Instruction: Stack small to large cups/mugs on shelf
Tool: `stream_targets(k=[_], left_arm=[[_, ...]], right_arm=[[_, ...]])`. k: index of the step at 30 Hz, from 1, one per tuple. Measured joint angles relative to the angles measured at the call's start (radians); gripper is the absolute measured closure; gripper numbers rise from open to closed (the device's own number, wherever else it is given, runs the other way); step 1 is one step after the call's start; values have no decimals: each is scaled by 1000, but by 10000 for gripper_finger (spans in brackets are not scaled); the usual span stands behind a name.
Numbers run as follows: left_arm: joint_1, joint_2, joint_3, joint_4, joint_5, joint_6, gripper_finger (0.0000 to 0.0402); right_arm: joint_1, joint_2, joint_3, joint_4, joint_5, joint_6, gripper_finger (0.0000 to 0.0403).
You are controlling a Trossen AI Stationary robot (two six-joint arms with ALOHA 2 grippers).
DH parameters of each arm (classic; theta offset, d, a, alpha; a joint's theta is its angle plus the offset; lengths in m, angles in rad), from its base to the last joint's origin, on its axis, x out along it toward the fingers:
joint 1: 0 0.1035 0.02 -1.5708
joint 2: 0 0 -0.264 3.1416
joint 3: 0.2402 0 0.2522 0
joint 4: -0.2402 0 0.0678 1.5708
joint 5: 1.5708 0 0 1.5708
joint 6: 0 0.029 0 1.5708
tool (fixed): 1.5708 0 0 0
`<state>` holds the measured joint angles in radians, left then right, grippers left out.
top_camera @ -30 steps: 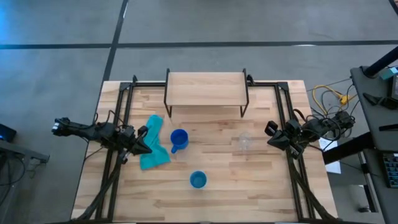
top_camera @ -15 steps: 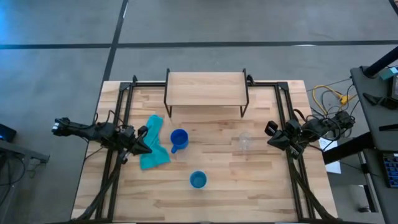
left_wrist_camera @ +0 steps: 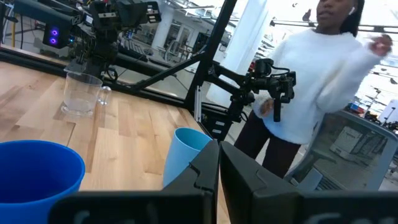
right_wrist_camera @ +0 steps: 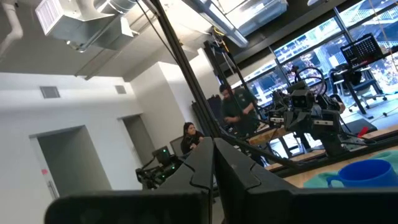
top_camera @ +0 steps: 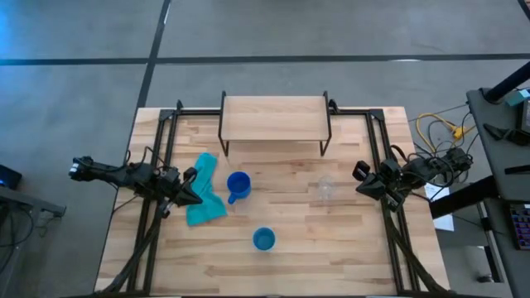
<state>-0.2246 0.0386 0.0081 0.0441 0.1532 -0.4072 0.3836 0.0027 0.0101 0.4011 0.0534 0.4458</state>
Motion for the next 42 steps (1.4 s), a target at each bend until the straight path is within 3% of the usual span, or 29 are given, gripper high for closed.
stream_targets(k=[16, 21, 29, 35, 39, 42], left_arm=[[0, 0, 0, 0, 0, 0, 402], [0, 0, 0, 0, 0, 0, 402], [0, 0, 0, 0, 0, 0, 402], [0, 0, 0, 0, 0, 0, 402], [0, 0, 0, 0, 0, 0, 402], [0, 0, 0, 0, 0, 0, 402]], right_arm=[[0, 0, 0, 3, 0, 9, 394], [0, 0, 0, 0, -1, 105, 394], [0, 1, 62, -29, 19, 26, 394], [0, 51, 328, -406, 132, -263, 394], [0, 133, 543, -693, 252, -336, 394], [0, 200, 682, -854, 262, -342, 394]])
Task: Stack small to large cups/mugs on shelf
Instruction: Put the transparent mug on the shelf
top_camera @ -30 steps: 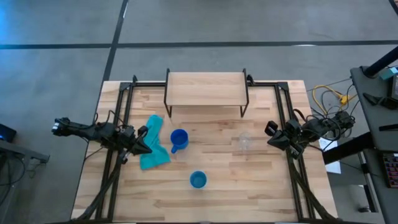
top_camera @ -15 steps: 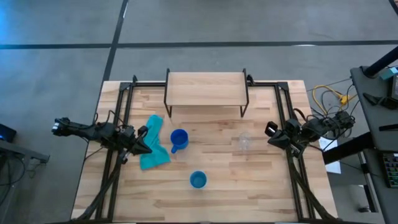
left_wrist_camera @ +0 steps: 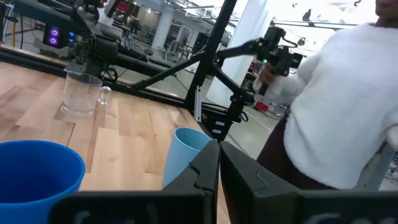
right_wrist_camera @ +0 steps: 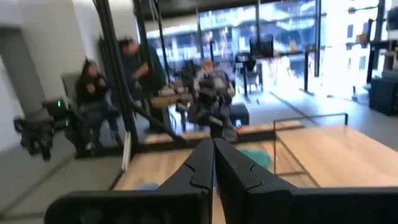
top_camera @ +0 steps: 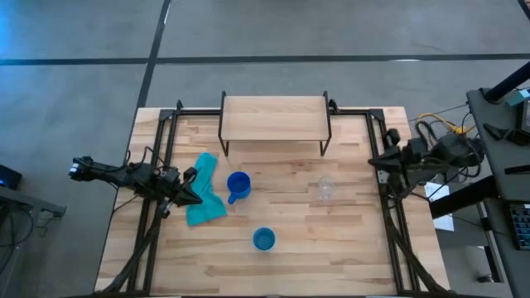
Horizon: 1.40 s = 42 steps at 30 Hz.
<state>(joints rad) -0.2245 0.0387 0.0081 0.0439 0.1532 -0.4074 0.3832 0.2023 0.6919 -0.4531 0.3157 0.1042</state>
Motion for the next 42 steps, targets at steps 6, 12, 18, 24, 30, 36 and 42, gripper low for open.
stream_targets(k=[6, 12, 18, 24, 30, 36, 42], left_arm=[[0, 0, 0, 0, 0, 0, 402], [0, 0, 0, 0, 0, 4, 402], [0, 0, 0, -2, -14, 105, 402], [0, 0, 0, -2, -31, 257, 402], [0, 0, 0, 17, -157, 437, 402], [1, 1, 0, 18, -217, 414, 402], [1, 2, 0, 36, -215, 387, 402]], right_arm=[[0, 114, 197, -228, 0, -8, 394], [0, 194, 292, -257, 0, -92, 394], [0, 253, 356, -255, 0, -98, 394], [0, 308, 406, -253, 0, -98, 394], [0, 366, 436, -243, 0, -98, 394], [0, 428, 438, -200, 0, -36, 394], [0, 488, 426, -198, 0, 118, 394]])
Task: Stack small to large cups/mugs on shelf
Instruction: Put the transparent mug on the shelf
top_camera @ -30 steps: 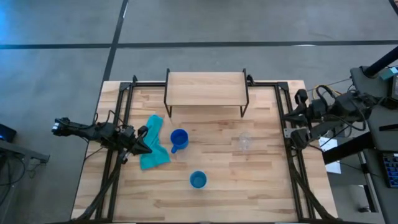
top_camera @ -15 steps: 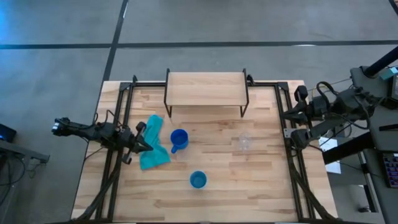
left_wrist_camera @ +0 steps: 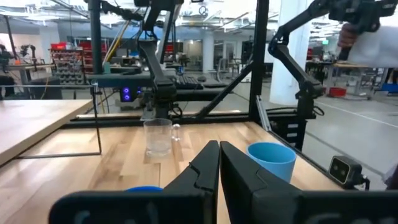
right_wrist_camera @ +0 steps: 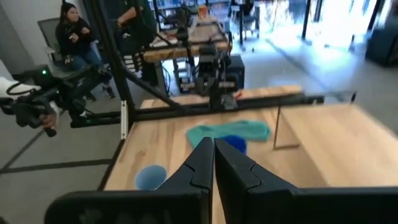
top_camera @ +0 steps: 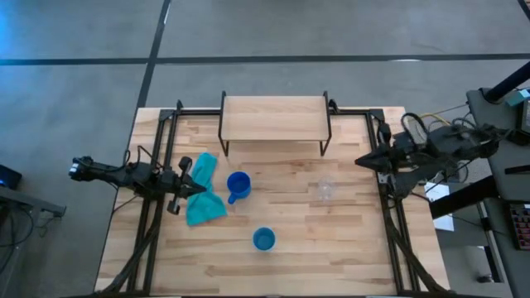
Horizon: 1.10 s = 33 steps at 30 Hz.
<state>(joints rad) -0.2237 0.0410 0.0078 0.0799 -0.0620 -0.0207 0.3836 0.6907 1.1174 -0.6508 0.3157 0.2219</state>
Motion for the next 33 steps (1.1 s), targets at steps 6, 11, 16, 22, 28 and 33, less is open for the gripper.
stream_targets(k=[6, 11, 16, 22, 28, 33], left_arm=[[0, 1, 21, 51, 2, -165, 402], [0, 28, 94, 156, 3, -235, 402], [0, 138, 228, 88, -2, -218, 402], [0, 381, 444, -88, -28, -200, 402], [0, 546, 671, -87, -156, -42, 402], [0, 645, 804, -90, -213, 134, 402]], right_arm=[[0, 50, 7, 0, 0, 106, 394], [0, 84, 7, -4, 0, 137, 394], [0, 115, 6, -60, 63, 122, 394], [-2, 145, 5, -199, 141, 225, 394], [0, 163, 5, -249, 141, 276, 394], [0, 162, 5, -242, 126, 222, 394]])
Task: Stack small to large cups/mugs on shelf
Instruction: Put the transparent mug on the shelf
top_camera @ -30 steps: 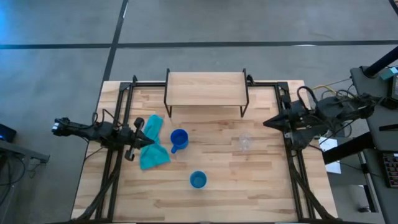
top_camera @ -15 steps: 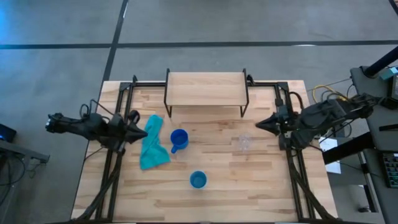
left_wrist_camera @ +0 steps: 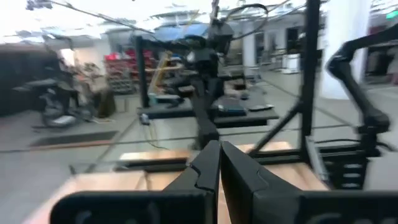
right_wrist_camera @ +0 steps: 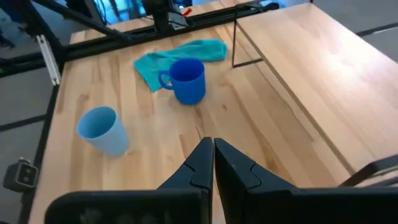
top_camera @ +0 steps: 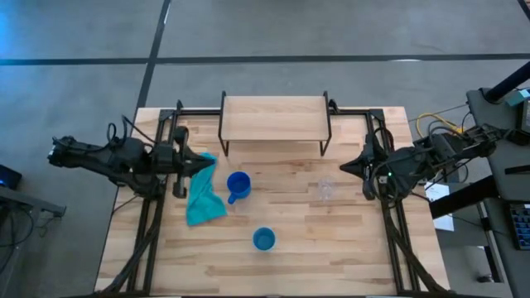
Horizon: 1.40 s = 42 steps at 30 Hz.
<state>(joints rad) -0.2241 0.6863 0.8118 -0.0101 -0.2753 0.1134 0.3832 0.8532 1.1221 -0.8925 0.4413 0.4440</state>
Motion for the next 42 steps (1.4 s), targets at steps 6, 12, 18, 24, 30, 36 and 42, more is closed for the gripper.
stream_targets(k=[6, 12, 18, 24, 30, 36, 42], left_arm=[[0, 62, 97, 3, -183, 0, 402], [0, 99, 150, 1, -191, -1, 402], [0, 127, 158, 1, -273, -2, 402], [2, 150, 150, 0, -295, -2, 394], [2, 181, 151, 1, -350, -2, 349], [9, 219, 150, 1, -369, -2, 315], [16, 260, 155, 14, -370, -1, 312]], right_arm=[[1, 0, 0, -1, -20, 1, 394], [0, 7, 0, -2, -21, -6, 394], [0, 27, -1, -30, -21, -8, 394], [0, 65, -10, -59, -21, -8, 368], [0, 121, -14, -61, -21, 4, 326], [0, 182, -14, -56, -21, 22, 305], [0, 243, -14, -45, -21, 20, 303]])
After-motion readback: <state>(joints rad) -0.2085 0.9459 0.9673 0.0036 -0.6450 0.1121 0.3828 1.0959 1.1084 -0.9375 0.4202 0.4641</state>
